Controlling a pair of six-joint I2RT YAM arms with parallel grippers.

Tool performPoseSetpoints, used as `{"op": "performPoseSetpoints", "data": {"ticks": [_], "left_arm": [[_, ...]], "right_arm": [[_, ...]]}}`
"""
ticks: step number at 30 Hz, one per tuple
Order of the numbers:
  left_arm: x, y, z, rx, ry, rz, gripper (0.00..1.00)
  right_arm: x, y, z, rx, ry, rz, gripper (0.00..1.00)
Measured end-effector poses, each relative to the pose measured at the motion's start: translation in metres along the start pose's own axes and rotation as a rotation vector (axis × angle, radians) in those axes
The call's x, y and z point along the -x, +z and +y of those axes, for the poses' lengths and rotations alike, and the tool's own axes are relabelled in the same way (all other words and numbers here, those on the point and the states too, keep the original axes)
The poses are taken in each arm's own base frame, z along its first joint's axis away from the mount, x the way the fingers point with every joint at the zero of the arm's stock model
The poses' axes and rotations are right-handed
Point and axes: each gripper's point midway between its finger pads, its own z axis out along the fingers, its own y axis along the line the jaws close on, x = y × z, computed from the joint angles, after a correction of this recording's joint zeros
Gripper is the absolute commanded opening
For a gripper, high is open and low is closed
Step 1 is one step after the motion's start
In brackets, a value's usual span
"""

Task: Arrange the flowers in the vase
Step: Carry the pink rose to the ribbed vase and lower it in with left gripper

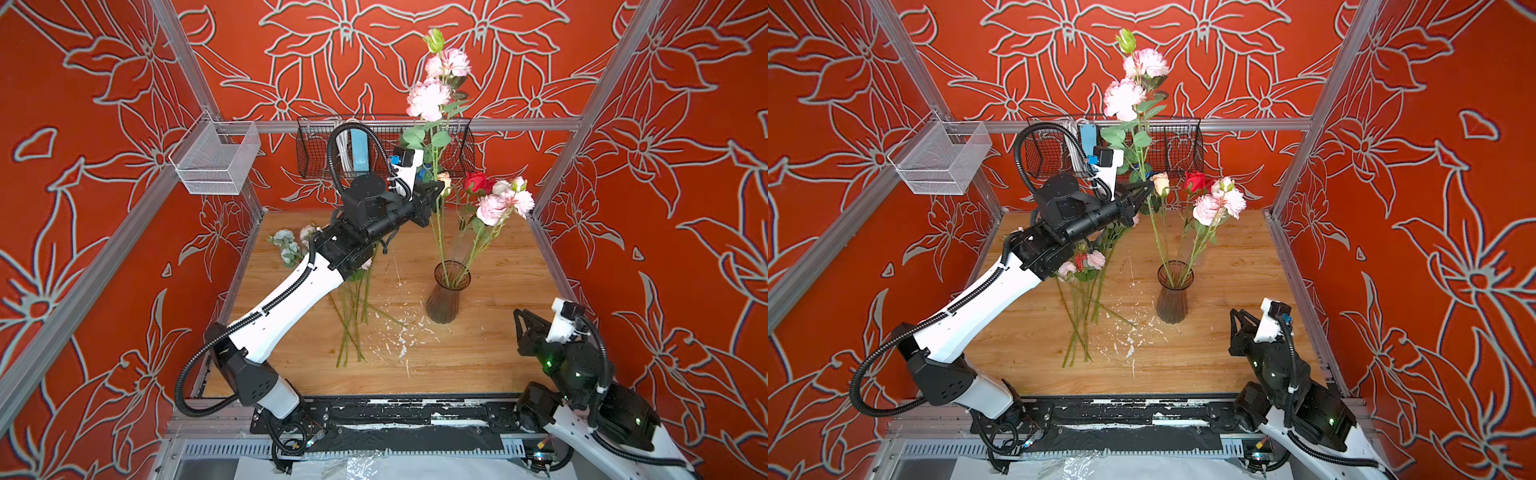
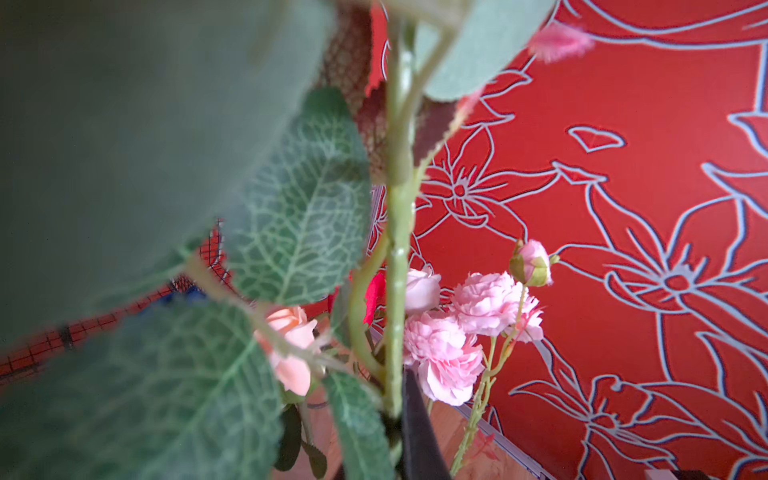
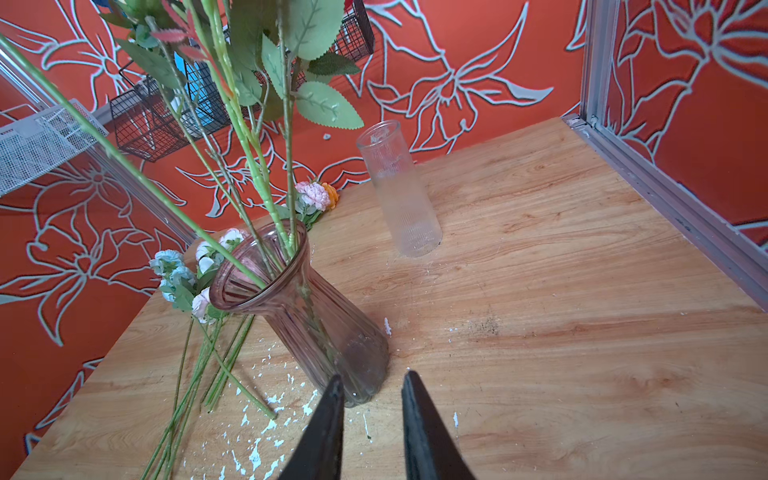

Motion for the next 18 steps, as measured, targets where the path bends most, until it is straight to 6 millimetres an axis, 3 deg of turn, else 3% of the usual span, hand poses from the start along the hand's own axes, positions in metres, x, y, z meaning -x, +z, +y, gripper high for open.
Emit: {"op": "performPoseSetpoints", "data": {"ticks": [7, 13, 15, 18], "left_arm": [[-0.083, 0.013, -0.012, -0.025, 0.059, 0.171, 0.04], [-0.106, 0.012, -0.014, -0.043, 0.077, 0.23, 0.45], [-0.11, 0.011, -0.013, -0.04, 0.087, 0.246, 0.52], [-0.116, 0.009, -0.011, -0.038, 0.103, 0.269, 0.56]], "right_arm": [[-0.006, 0.003, -0.001, -0.007, -0.005, 0.014, 0.31], [-0.009, 0.009, 0.004, -0.006, -0.013, 0.033, 0.35], [-0.011, 0.012, 0.008, -0.001, -0.017, 0.046, 0.35], [-0.014, 0.016, 0.011, 0.002, -0.026, 0.065, 0.35]]}}
